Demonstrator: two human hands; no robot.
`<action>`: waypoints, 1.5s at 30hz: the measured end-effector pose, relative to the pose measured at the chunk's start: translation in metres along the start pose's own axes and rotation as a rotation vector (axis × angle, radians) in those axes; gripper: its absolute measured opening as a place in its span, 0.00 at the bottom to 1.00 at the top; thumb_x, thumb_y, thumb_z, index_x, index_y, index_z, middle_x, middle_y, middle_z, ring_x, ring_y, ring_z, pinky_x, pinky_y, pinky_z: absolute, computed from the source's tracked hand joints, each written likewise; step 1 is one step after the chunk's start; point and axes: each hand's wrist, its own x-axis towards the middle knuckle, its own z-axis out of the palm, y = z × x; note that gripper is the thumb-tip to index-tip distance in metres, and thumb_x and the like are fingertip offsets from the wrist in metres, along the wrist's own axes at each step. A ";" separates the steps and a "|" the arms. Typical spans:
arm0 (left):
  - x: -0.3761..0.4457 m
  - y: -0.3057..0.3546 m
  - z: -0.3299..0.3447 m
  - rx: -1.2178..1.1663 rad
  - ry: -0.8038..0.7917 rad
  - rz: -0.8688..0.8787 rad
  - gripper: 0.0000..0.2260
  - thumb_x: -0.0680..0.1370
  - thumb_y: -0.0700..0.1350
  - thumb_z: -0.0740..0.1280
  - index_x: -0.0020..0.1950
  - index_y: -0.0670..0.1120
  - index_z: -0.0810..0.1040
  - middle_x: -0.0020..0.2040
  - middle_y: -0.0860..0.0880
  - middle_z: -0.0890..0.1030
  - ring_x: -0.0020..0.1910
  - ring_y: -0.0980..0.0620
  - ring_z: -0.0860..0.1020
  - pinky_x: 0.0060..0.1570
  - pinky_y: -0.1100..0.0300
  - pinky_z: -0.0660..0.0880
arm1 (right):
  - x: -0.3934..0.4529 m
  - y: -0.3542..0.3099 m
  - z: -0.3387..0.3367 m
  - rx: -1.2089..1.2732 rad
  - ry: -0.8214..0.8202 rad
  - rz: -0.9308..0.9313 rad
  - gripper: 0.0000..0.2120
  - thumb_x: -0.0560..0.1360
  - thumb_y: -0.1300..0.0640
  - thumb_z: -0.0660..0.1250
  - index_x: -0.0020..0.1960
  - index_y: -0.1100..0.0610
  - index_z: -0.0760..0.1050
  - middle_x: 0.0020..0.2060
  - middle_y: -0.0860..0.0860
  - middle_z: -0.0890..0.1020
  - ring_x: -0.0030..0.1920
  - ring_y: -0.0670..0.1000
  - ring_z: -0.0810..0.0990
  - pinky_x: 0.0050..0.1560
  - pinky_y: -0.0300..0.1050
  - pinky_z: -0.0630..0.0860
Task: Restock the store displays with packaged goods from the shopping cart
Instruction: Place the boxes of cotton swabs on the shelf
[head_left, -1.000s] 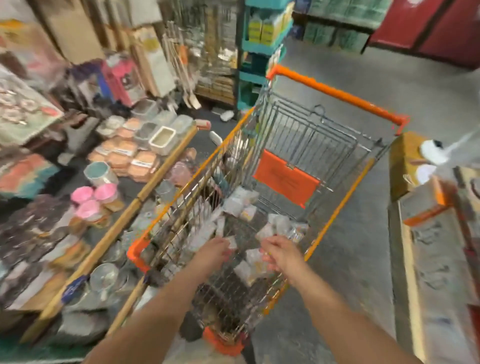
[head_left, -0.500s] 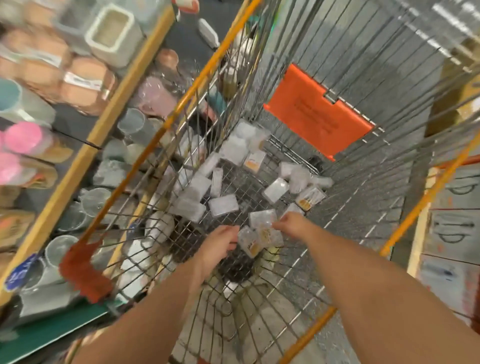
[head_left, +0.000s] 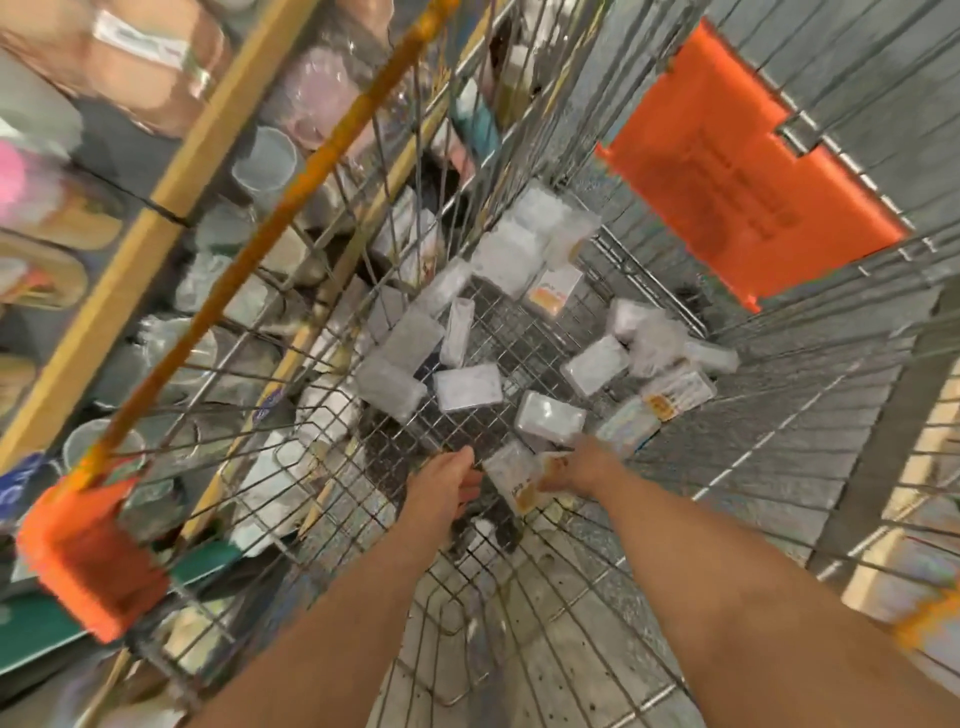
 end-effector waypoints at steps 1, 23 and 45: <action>0.001 0.001 0.001 -0.016 0.014 -0.002 0.18 0.83 0.52 0.60 0.63 0.39 0.75 0.46 0.48 0.80 0.36 0.54 0.77 0.37 0.59 0.71 | 0.001 -0.003 0.002 -0.038 0.003 0.016 0.61 0.56 0.24 0.73 0.78 0.57 0.58 0.71 0.55 0.71 0.70 0.58 0.71 0.70 0.52 0.70; 0.008 0.014 -0.029 -0.090 0.174 0.192 0.18 0.77 0.43 0.72 0.65 0.46 0.73 0.56 0.46 0.79 0.53 0.46 0.81 0.54 0.45 0.80 | -0.052 -0.060 -0.006 0.815 -0.403 -0.278 0.16 0.78 0.47 0.68 0.52 0.61 0.80 0.36 0.50 0.79 0.32 0.46 0.75 0.37 0.39 0.71; 0.015 0.014 -0.049 -0.476 0.136 0.087 0.10 0.76 0.45 0.71 0.56 0.49 0.76 0.54 0.44 0.82 0.49 0.43 0.83 0.52 0.40 0.80 | -0.023 -0.064 0.000 0.769 0.086 -0.183 0.14 0.77 0.45 0.66 0.58 0.52 0.71 0.47 0.49 0.77 0.48 0.51 0.77 0.48 0.47 0.74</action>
